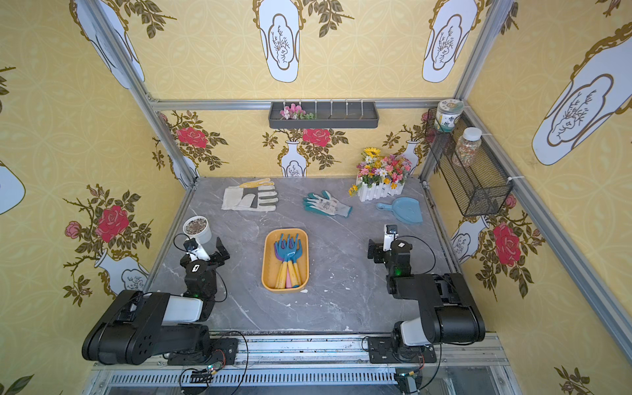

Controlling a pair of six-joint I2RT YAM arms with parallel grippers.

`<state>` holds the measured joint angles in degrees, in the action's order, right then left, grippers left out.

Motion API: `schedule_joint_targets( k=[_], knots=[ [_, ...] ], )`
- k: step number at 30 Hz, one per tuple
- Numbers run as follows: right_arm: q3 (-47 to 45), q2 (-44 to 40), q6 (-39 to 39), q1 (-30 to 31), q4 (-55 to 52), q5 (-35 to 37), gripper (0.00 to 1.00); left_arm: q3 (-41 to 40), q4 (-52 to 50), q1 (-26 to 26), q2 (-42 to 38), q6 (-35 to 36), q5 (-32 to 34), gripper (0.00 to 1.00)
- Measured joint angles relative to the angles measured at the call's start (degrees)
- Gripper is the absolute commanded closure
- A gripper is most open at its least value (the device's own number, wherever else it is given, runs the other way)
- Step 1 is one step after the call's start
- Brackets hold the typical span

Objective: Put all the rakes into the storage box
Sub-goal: Reset both arms

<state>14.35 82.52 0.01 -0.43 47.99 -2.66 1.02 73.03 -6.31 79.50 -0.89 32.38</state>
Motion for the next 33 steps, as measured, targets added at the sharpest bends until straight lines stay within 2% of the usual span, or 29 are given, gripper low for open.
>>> schedule_joint_targets(
  k=[3,7,33],
  knots=[
    [0.0,0.0,0.0,-0.02,0.0,0.0,0.03,0.07,3.26,-0.55,2.56,1.16,-0.98,0.0],
    [0.0,0.0,0.0,-0.02,0.0,0.0,0.03,1.73,3.45,0.72,1.01,1.16,-1.05,0.0],
    [0.0,0.0,-0.02,-0.02,0.0,0.0,0.03,1.84,3.41,1.16,0.87,0.83,-2.23,0.0]
  ],
)
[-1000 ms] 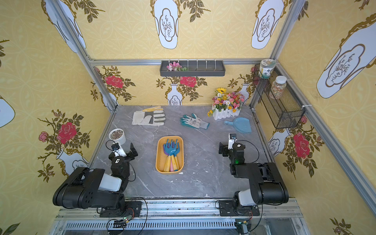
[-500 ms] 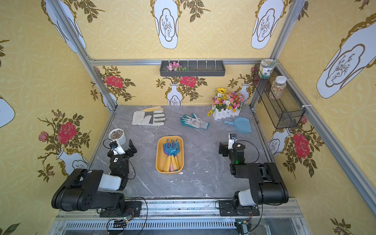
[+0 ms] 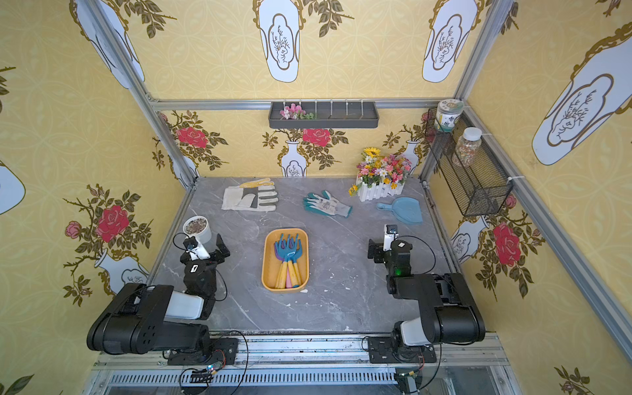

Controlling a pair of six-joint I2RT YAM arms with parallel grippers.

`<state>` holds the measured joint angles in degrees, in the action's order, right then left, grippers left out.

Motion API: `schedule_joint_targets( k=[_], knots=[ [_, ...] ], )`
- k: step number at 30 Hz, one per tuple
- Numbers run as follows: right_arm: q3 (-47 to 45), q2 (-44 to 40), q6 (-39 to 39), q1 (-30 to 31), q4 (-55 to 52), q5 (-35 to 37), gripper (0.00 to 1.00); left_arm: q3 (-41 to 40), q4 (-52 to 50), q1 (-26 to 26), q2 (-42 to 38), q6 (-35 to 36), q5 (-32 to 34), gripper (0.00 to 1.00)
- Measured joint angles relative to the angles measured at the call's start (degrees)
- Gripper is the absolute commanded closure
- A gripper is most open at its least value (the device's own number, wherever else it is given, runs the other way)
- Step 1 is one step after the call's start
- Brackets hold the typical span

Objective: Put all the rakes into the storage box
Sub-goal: Reset both arms

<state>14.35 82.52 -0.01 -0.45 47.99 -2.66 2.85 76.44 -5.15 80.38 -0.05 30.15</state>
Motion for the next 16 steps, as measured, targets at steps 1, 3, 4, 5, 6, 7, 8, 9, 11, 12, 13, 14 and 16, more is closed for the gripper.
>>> schedule_joint_targets(
  k=[1,3,4,5,6,7,8,9,11,12,13,14,16],
  knots=[
    [0.0,0.0,0.0,0.0,0.0,0.0,0.03,0.02,0.0,0.07,0.0,0.0,-0.17,0.0],
    [0.02,0.0,0.0,0.0,0.0,0.0,0.03,0.02,-0.11,0.26,0.0,0.0,-0.39,0.0],
    [0.04,0.02,0.0,0.0,0.0,0.0,0.03,0.04,-0.2,0.26,-0.02,-0.02,-0.37,0.0],
    [0.07,0.02,0.0,0.0,0.0,0.0,0.03,0.04,-0.24,0.31,-0.02,-0.02,-0.37,0.0],
    [0.09,0.02,0.0,0.0,0.0,0.0,0.03,0.04,-0.26,0.39,-0.02,-0.02,-0.39,0.0],
    [0.11,0.04,0.0,0.0,0.0,0.0,0.03,0.11,-0.31,0.46,-0.04,-0.04,-0.52,0.0],
    [0.2,0.13,0.0,0.0,-0.02,0.0,0.03,0.15,-0.35,0.57,-0.09,-0.09,-0.68,0.0],
    [0.31,0.28,0.0,0.0,-0.02,0.0,0.03,0.2,-0.46,0.63,-0.15,-0.22,-1.05,0.0],
    [0.61,0.59,0.0,0.0,-0.07,0.0,0.03,0.35,-0.74,0.76,-0.15,-0.31,-1.27,0.0],
    [0.72,0.68,0.0,0.0,-0.07,0.0,0.03,0.37,-0.87,0.83,-0.17,-0.44,-1.44,0.0],
    [0.76,0.7,0.0,0.0,-0.07,0.0,0.03,0.42,-1.16,0.92,-0.24,-0.46,-1.44,0.0],
    [0.76,0.72,0.0,0.0,-0.07,-0.02,0.03,0.46,-1.36,1.03,-0.26,-0.46,-1.46,0.0],
    [0.76,0.66,-0.02,-0.04,-0.07,-0.02,0.03,0.52,-1.49,1.11,-0.28,-0.61,-1.66,0.0]
  ],
)
